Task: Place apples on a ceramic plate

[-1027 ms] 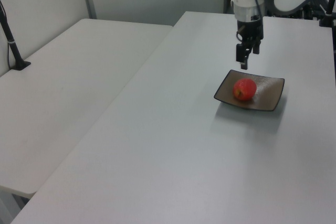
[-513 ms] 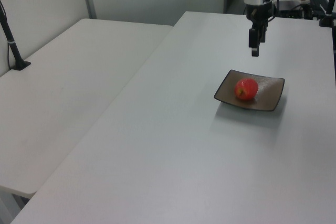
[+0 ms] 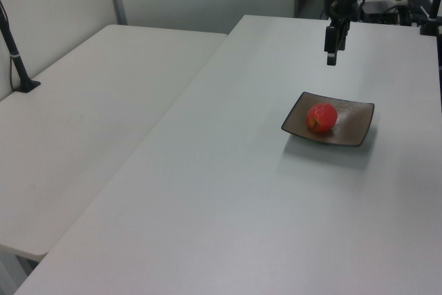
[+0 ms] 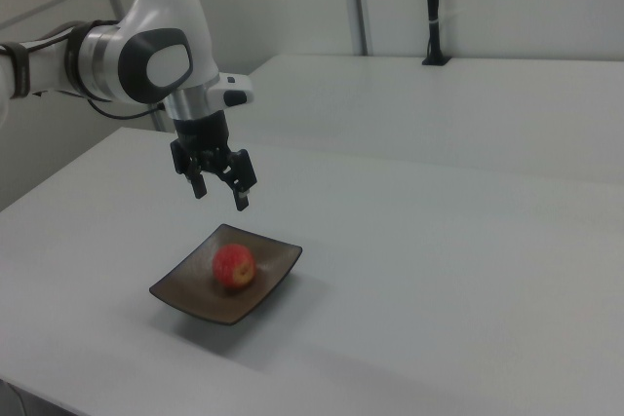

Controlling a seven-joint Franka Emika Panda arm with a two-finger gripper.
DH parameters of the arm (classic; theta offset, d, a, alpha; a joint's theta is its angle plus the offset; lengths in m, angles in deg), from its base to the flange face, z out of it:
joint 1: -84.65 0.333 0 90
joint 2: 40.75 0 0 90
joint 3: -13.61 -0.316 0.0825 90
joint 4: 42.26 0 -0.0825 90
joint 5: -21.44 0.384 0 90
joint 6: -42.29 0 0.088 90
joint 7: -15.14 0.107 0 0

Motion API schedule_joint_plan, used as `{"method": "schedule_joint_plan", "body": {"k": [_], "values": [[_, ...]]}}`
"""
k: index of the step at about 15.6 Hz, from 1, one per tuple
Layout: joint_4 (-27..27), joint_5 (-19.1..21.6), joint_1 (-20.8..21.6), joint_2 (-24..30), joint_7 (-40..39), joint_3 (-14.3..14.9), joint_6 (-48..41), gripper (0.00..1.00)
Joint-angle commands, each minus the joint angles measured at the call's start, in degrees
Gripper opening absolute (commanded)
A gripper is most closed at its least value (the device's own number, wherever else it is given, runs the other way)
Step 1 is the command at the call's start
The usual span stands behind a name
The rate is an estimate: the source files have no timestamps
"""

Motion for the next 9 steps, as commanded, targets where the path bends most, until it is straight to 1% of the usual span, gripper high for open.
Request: {"method": "schedule_joint_plan", "body": {"k": [1,5,9], "values": [[1.3,1.1,0.5,0.4,-1.0,0.7,2.0,1.00],[1.8,1.1,-0.5,0.7,-0.5,0.6,3.7,1.00],[1.5,-0.1,-0.6,0.6,-1.1,0.6,3.8,1.00]]}}
